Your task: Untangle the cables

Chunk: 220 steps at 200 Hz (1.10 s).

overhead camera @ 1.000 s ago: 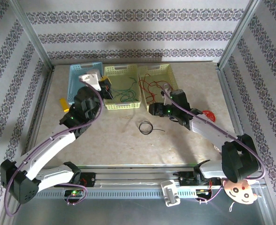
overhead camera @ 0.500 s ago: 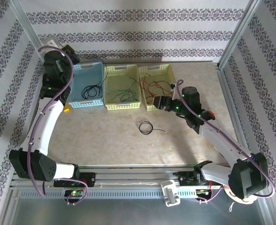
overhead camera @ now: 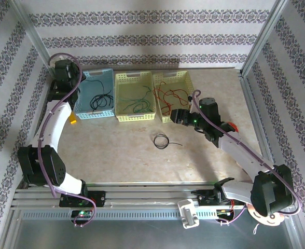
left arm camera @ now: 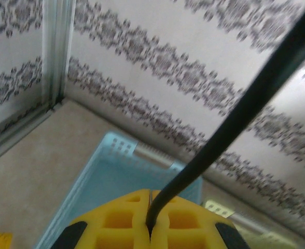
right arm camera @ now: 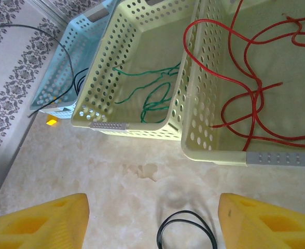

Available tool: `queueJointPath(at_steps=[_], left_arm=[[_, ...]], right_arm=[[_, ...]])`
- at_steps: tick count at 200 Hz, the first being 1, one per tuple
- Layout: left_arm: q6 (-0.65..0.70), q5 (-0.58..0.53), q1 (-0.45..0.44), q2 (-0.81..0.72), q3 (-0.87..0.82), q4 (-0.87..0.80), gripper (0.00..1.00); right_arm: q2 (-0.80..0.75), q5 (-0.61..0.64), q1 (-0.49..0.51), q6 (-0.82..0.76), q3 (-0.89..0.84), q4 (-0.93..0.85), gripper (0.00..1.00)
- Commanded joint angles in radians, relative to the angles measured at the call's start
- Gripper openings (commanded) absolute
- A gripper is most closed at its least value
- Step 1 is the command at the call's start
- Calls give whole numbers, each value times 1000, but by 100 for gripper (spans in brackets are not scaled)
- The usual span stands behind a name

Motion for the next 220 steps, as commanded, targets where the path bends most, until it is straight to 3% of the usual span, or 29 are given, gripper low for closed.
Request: queueJointPath(at_steps=[1, 44, 88, 96, 101, 123, 130, 143, 161, 175, 194, 220], left_arm=[[12, -29, 3, 16, -27, -22, 0], [6, -21, 1, 55, -90, 3, 0], [-38, 59, -2, 203, -77, -4, 2], [-49, 65, -3, 237, -58, -25, 9], [-57, 67, -5, 255, -47, -36, 19], [-95, 52, -13, 276, -19, -75, 86], [-82, 20, -27, 256, -19, -78, 100], [-16, -103, -93, 191, -29, -86, 99], [150, -273, -250, 100, -74, -34, 99], [207, -315, -362, 64, -97, -42, 99], [158, -277, -476, 42, -143, -97, 99], [133, -55, -606, 44, -238, -62, 98]], right_arm=[[21, -7, -1, -8, -1, -10, 67], [40, -4, 13, -14, 6, -15, 67], [51, 5, 34, -33, 27, -42, 67], [50, 9, 39, -38, 29, -48, 67], [48, 11, 43, -42, 31, -53, 67], [39, 16, 45, -48, 22, -61, 67], [37, 18, 45, -49, 19, -64, 67], [33, 29, 45, -51, 14, -68, 67], [34, 54, 39, -43, 3, -67, 66], [45, 71, 31, -32, -1, -65, 66], [67, 81, 20, -21, 1, -70, 66], [76, 105, 12, -6, -3, -74, 66]])
